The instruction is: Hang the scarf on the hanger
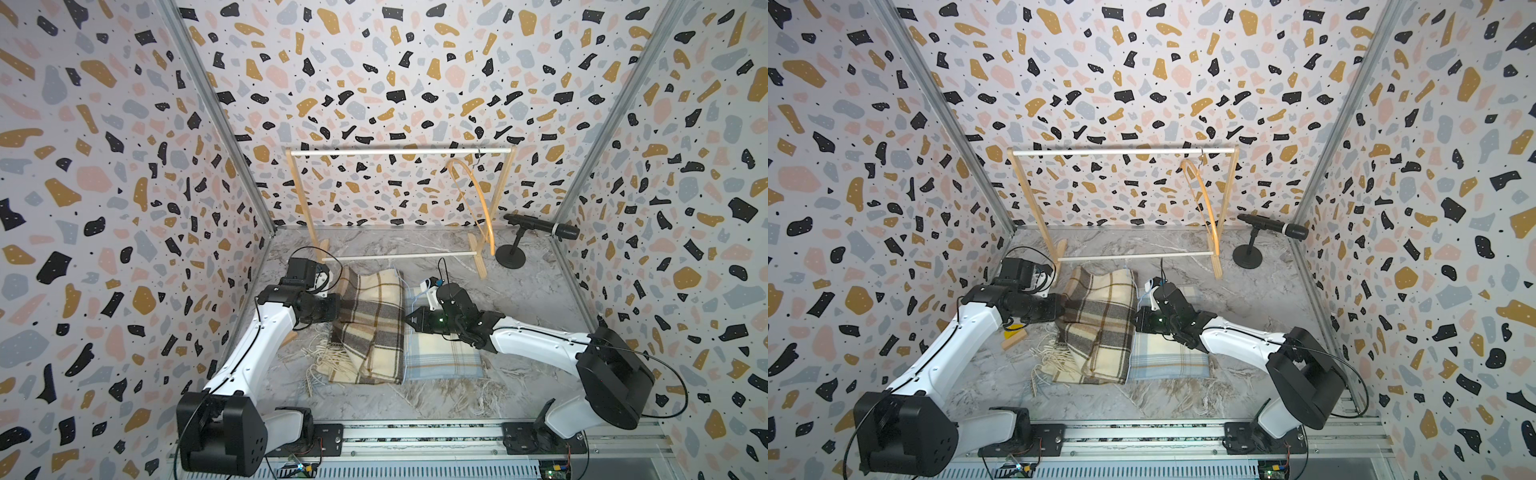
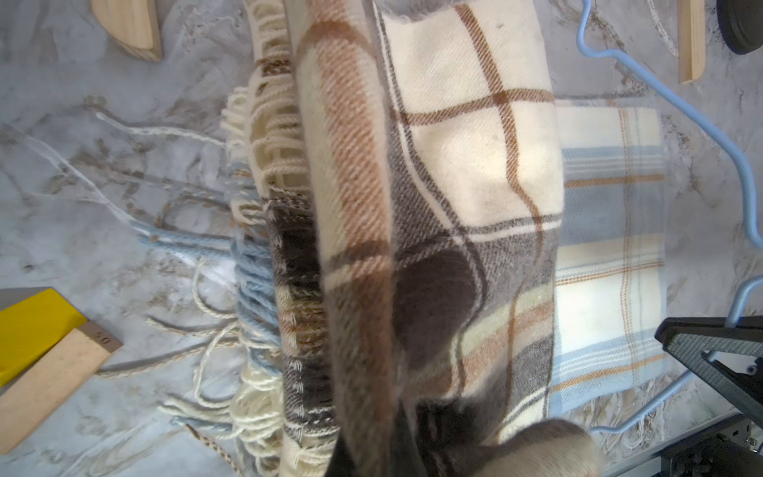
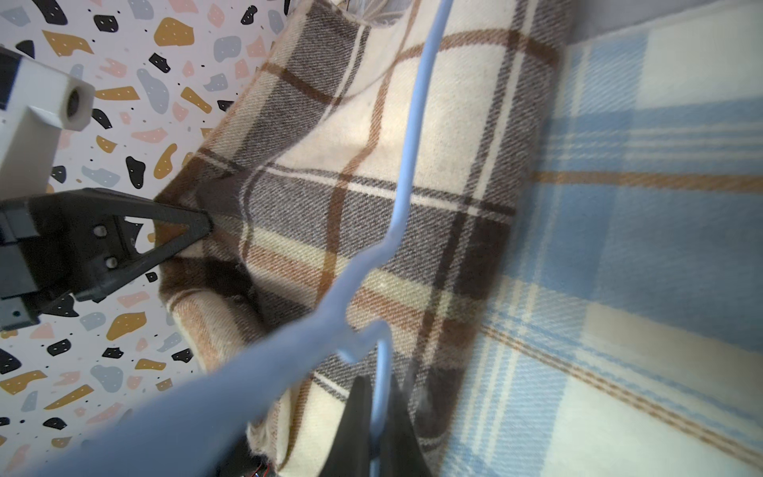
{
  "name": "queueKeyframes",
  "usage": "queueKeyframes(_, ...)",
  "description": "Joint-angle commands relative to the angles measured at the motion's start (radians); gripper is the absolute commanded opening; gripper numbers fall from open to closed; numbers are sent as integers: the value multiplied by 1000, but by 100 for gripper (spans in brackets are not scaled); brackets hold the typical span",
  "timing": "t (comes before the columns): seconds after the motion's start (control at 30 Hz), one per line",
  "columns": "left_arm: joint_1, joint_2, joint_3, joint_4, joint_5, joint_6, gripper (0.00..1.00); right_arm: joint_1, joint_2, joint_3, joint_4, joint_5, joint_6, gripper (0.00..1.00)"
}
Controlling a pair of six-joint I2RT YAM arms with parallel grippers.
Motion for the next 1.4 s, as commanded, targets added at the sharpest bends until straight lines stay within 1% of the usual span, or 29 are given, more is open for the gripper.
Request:
queueKeyframes(0.0, 14, -48, 44, 14, -31, 14, 0, 2, -65, 37, -102, 82, -40, 0)
queueKeyframes(0.13, 17, -69, 52, 13, -44, 15, 0, -1, -68, 31, -149, 113, -10, 0)
queueKeyframes(0.3, 19, -86, 57, 19, -36, 15, 0, -1, -31, 35, -169, 127, 24, 0)
queueKeyframes(0.5, 32, -83, 56, 10, -90, 34, 0, -2, -5, 35, -233, 160, 31, 0)
queueKeyframes(0.63, 40, -73, 40, 12, -96, 37, 1, -4, -21, 12, -218, 162, 30, 0)
queueKeyframes(0.77, 51, -50, 27, 25, -100, 40, 1, -5, -30, 6, -158, 140, 13, 0)
queueKeyframes(0.9, 70, -19, 38, 31, -86, 44, 1, -6, -37, 34, -181, 122, -21, 0)
queueKeyframes(1.07, 106, 34, 46, 56, -37, 40, 1, -7, -65, 63, -291, 115, -71, 0)
queueKeyframes(1.17, 112, 59, 43, 61, -18, 37, 1, -8, -76, 59, -294, 111, -71, 0)
queueKeyframes(1.37, 118, 88, 12, 62, -24, 39, 1, -13, -98, 71, -313, 105, -92, 0)
